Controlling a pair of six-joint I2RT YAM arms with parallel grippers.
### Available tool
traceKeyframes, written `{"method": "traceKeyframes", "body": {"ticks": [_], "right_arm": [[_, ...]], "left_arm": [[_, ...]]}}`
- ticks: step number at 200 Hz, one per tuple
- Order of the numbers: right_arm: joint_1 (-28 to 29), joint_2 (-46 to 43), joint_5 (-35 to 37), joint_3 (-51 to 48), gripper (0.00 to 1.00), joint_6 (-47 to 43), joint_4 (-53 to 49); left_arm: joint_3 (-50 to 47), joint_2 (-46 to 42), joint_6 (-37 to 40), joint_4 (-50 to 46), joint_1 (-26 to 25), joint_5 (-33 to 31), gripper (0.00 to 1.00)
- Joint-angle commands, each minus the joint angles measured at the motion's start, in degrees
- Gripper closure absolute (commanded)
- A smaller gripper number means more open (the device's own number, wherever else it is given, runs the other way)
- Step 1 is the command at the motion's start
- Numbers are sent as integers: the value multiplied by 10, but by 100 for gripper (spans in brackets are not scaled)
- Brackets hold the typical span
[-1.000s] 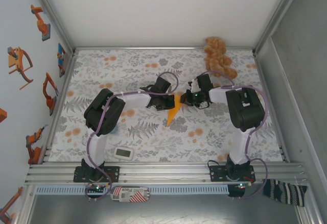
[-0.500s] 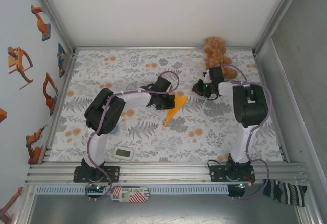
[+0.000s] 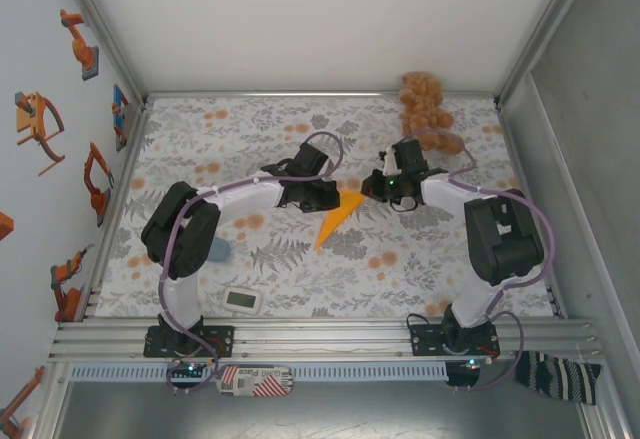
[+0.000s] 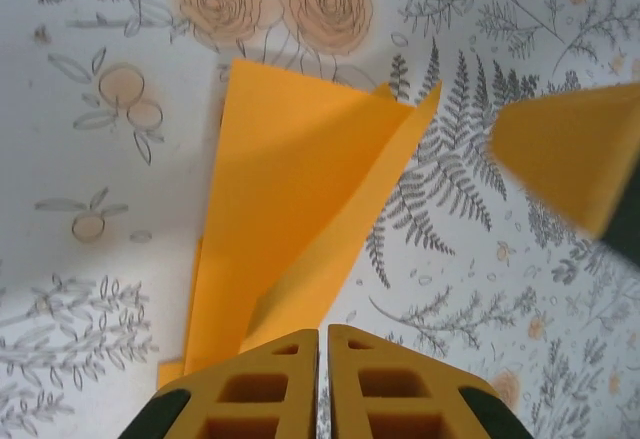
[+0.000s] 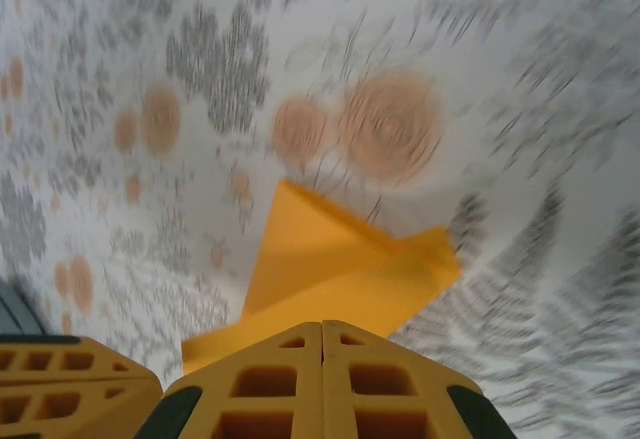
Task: Fold a paper plane with a square sheet of paper (pick it up from the middle)
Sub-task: Fold the wing for the fifth time at the center of the table.
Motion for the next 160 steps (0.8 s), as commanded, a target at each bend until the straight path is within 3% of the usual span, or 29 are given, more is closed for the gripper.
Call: {"method": "traceKeyframes", "body": {"ticks": [1, 39, 160], "right_arm": [[25, 7, -23, -8, 100, -7, -5], [55, 32, -33, -9, 100, 0, 17], [62, 108, -24, 13, 100, -2, 8]], "left_arm": [[-30, -11, -26, 5, -6, 9, 89], [-48, -20, -36, 16, -16, -1, 90], [-54, 21, -29, -13, -18, -9, 90]]}}
